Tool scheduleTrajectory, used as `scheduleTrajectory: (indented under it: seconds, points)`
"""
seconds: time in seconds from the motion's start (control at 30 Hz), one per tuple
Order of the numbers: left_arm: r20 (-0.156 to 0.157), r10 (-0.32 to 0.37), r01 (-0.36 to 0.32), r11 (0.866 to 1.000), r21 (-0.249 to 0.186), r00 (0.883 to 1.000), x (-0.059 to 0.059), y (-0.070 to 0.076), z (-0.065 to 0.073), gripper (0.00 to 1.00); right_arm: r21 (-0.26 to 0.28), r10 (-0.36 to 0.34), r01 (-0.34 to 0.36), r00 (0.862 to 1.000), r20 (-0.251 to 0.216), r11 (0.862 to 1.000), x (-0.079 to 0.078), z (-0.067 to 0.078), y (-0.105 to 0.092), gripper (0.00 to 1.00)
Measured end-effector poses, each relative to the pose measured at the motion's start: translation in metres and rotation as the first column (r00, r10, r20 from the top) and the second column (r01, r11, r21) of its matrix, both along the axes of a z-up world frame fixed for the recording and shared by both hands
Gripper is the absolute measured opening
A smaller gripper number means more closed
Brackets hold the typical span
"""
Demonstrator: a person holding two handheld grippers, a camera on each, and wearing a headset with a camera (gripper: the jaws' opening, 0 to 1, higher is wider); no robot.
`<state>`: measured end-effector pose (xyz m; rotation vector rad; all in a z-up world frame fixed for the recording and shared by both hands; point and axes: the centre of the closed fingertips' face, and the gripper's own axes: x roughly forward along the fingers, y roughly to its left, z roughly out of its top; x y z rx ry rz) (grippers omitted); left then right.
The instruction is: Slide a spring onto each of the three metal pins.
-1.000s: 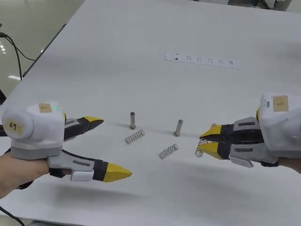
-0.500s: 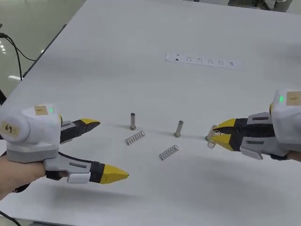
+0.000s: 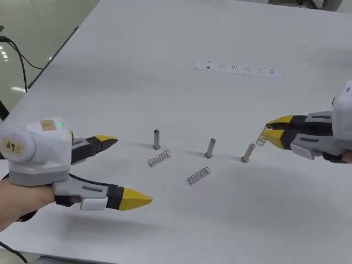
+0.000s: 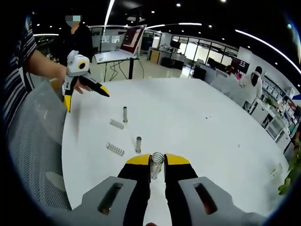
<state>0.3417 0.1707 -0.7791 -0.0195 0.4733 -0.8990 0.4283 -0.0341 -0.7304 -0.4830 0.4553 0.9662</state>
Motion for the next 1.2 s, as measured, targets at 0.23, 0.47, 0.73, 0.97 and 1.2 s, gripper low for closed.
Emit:
scheduleTrajectory:
  seconds: [0.23,0.47,0.73,0.97,1.2]
  points:
    - [-0.009,0.019,-0.019,0.999,-0.029,1.000,0.000,0.001,0.002,0.98,0.005,-0.019,0.019,1.000,-0.016,1.000,0.006,-0.008,0.003,0.08]
    - [-0.009,0.030,-0.030,0.999,-0.024,1.000,0.001,0.005,0.002,0.98,0.002,-0.047,0.047,0.998,-0.034,0.999,0.010,-0.016,0.001,0.08]
    - [-0.015,0.036,-0.036,0.999,-0.020,0.999,-0.001,0.007,-0.002,0.98,0.013,-0.056,0.057,0.997,-0.044,0.998,0.013,-0.020,0.002,0.08]
    - [-0.021,0.042,-0.043,0.999,-0.020,0.999,-0.002,0.010,-0.003,0.98,0.002,-0.060,0.060,0.997,-0.050,0.998,0.013,-0.026,0.002,0.08]
    - [-0.022,0.048,-0.049,0.999,-0.021,0.999,-0.002,0.012,-0.003,0.97,-0.004,-0.069,0.069,0.996,-0.056,0.998,0.017,-0.032,0.001,0.08]
